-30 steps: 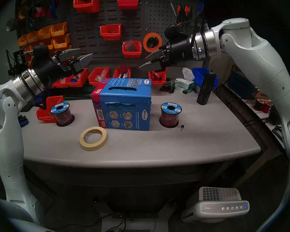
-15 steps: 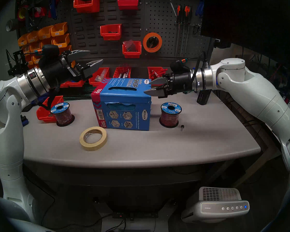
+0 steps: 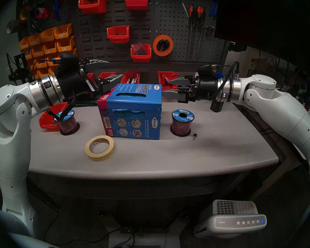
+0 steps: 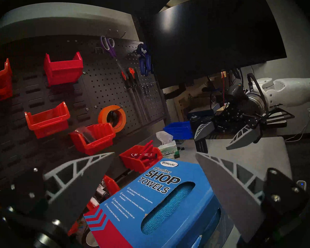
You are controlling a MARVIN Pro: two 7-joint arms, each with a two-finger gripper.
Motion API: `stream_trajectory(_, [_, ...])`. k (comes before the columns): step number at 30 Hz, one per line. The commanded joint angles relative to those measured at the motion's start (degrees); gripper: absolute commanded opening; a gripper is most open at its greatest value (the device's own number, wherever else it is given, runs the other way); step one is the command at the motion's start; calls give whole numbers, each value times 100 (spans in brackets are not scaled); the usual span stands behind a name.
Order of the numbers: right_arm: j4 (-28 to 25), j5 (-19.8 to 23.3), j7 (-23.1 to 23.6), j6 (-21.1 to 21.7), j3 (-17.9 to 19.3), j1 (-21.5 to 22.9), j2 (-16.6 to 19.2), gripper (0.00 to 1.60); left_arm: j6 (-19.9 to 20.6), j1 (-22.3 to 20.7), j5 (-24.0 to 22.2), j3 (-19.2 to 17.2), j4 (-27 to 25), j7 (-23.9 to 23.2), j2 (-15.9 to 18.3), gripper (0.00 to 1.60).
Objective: Take out a shop towel
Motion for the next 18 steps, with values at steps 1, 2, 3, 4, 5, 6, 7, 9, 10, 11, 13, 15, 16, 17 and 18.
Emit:
stream_trajectory(1, [-286,367,-181,-611,186,-576,396,160,-215,-169,155,211,-140,-21,105,160])
stream_trajectory(2, [-312,388,-197,-731,159,-647,433,160,-223,-180,184,258,-154,-26,113,160])
stream_trajectory(3, [-349,430,-234,-831,155,-732,464,160,-248,-193,223,305,-161,-35,127,160])
stream_trajectory(4, [-380,447,-269,-888,129,-806,483,160,-264,-200,254,348,-168,-33,127,160])
stream_trajectory(5, [-428,462,-298,-1005,109,-902,511,160,-279,-208,287,387,-169,-29,127,160])
stream_trajectory(6, [-459,501,-321,-1081,75,-986,518,160,-285,-215,309,423,-171,-27,126,160])
stream_trajectory(7, [-501,541,-360,-1320,41,-1085,548,160,-298,-225,340,462,-172,-24,127,160])
stream_trajectory(9, [-577,541,-434,-1349,24,-1210,582,160,-320,-237,394,536,-170,-11,128,160])
stream_trajectory(10, [-594,589,-475,-1425,5,-1278,592,160,-331,-238,422,574,-167,-6,128,160])
stream_trajectory(11, [-633,604,-511,-1529,-14,-1350,620,160,-347,-243,454,610,-164,4,127,160])
stream_trajectory(13, [-680,630,-582,-1613,-25,-1469,641,160,-366,-250,496,672,-162,30,119,160])
stream_trajectory(15, [-715,642,-666,-1752,-17,-1597,653,160,-384,-255,526,721,-161,55,100,160])
stream_trajectory(16, [-722,673,-728,-1928,-21,-1672,649,160,-390,-258,542,743,-163,72,85,160])
stream_trajectory(17, [-725,668,-778,-2040,-16,-1745,636,160,-400,-260,561,765,-165,88,77,160])
stream_trajectory(18, [-722,664,-810,-2072,-4,-1787,612,160,-406,-259,572,778,-167,98,73,160])
